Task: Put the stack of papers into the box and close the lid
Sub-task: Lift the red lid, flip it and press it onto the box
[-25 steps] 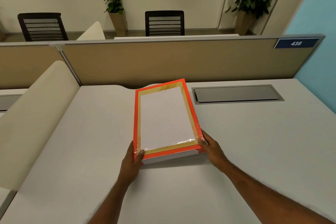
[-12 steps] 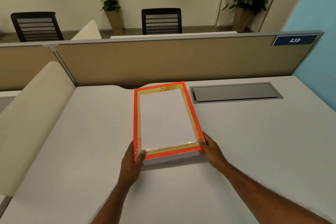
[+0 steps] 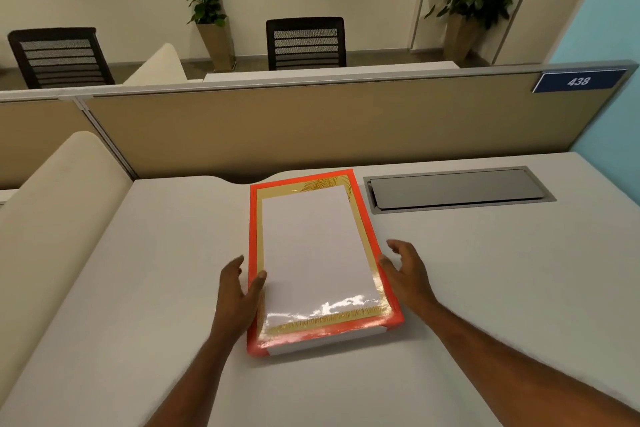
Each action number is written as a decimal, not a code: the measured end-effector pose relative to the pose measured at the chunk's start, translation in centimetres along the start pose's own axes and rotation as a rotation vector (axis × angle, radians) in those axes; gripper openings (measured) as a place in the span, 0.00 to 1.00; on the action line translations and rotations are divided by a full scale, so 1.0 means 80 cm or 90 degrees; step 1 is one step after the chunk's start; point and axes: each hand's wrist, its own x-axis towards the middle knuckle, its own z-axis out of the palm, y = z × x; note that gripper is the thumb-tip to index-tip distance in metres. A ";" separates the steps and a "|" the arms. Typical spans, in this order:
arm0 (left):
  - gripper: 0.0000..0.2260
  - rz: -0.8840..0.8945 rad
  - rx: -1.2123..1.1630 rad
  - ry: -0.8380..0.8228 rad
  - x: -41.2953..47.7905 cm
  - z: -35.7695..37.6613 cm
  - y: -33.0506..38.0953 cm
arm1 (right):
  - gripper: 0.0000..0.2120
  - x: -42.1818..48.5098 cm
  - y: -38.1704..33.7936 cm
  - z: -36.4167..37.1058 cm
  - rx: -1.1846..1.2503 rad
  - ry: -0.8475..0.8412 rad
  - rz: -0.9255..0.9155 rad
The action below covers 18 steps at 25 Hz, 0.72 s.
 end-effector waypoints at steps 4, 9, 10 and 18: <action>0.29 0.239 0.303 -0.087 0.080 0.018 0.038 | 0.26 0.093 -0.043 0.028 -0.165 -0.125 -0.111; 0.35 0.271 0.480 -0.188 0.143 0.058 0.069 | 0.25 0.165 -0.055 0.052 -0.276 -0.151 -0.133; 0.33 0.270 0.495 -0.181 0.150 0.062 0.069 | 0.24 0.172 -0.053 0.053 -0.277 -0.142 -0.142; 0.33 0.256 0.520 -0.127 0.179 0.064 0.072 | 0.28 0.208 -0.051 0.067 -0.415 -0.144 -0.207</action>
